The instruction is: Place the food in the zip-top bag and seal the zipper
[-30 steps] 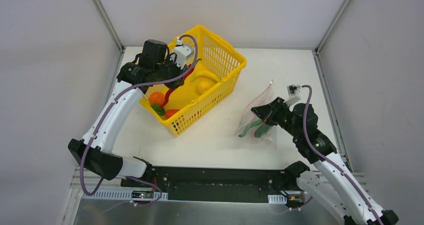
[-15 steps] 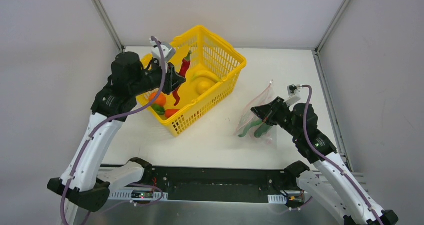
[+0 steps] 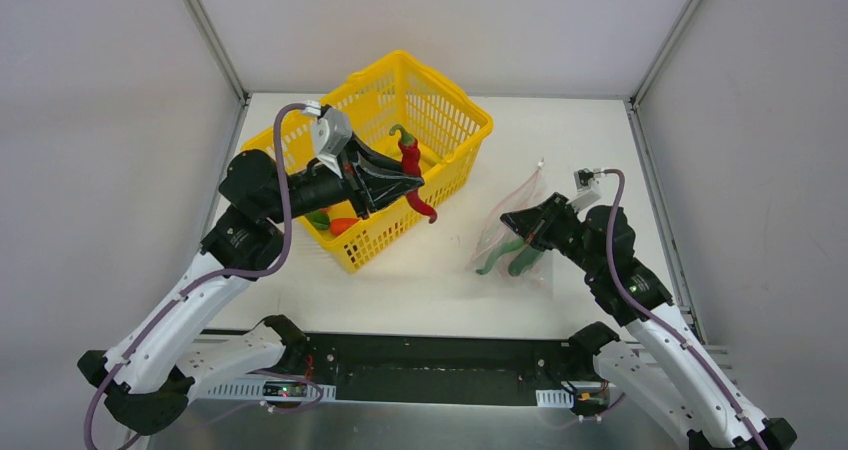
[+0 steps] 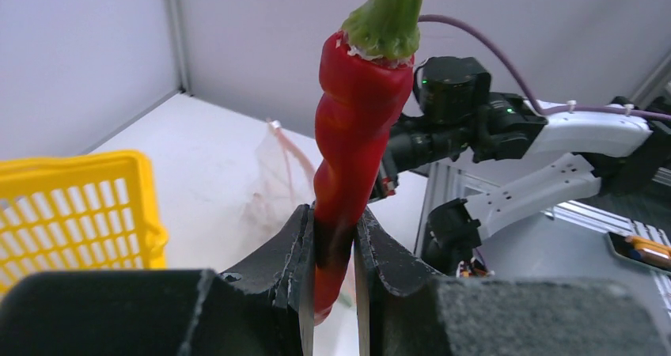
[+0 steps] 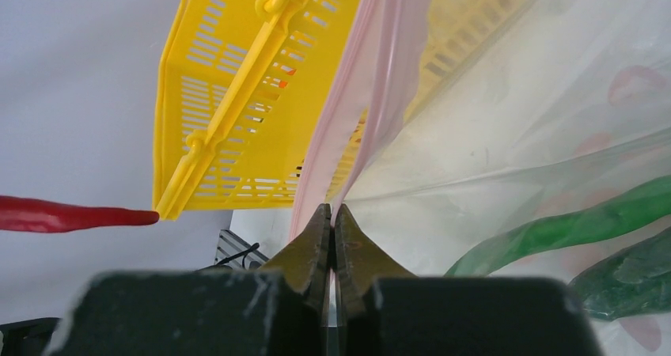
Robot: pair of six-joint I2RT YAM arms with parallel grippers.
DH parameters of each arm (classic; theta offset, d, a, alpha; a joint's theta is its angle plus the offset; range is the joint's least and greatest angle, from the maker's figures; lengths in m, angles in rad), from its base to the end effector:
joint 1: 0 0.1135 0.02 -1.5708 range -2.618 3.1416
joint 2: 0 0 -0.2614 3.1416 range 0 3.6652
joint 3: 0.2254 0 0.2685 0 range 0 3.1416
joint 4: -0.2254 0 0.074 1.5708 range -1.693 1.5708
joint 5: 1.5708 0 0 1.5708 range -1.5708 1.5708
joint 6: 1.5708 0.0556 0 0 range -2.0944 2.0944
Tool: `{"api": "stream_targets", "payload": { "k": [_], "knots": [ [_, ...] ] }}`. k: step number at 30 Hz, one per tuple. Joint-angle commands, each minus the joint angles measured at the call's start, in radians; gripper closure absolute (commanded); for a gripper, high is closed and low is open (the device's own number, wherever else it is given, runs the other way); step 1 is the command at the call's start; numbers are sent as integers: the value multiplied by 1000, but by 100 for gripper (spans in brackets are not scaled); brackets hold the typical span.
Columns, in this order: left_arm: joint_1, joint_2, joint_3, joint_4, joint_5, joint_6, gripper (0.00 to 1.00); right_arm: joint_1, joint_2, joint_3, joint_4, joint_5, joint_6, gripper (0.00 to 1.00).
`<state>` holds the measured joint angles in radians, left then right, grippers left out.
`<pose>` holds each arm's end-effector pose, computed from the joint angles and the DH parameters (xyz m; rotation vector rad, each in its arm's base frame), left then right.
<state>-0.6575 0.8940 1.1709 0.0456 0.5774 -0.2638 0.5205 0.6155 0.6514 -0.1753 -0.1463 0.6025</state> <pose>0.1445 -0.1499 0.4848 0.7720 1.1581 -1.1365 0.1640 0.1034 0.3159 -0.0408 1.8041 0.9455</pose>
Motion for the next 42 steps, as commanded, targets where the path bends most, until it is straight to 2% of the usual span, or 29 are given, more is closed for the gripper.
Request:
{"api": "stream_targets", "payload": {
  "k": [1, 8, 13, 22, 28, 36, 42],
  "knots": [
    [-71, 20, -31, 258, 19, -62, 99, -2, -2, 39, 59, -23, 18, 98],
    [-193, 111, -88, 480, -7, -62, 99, -2, -1, 53, 66, -51, 34, 99],
    [-251, 172, -110, 547, -36, -35, 99, -3, 2, 81, 52, -62, 42, 99],
    [-307, 221, -142, 526, -108, 103, 100, -3, 1, 122, 34, -87, 58, 99],
    [-338, 214, -177, 515, -221, 195, 100, -3, -3, 143, 33, -100, 75, 99],
    [-349, 198, -184, 544, -283, 239, 100, -3, 9, 157, 16, -124, 102, 99],
    [-368, 254, -194, 623, -277, 225, 100, -3, 22, 200, 22, -152, 155, 99]
  ]
}}
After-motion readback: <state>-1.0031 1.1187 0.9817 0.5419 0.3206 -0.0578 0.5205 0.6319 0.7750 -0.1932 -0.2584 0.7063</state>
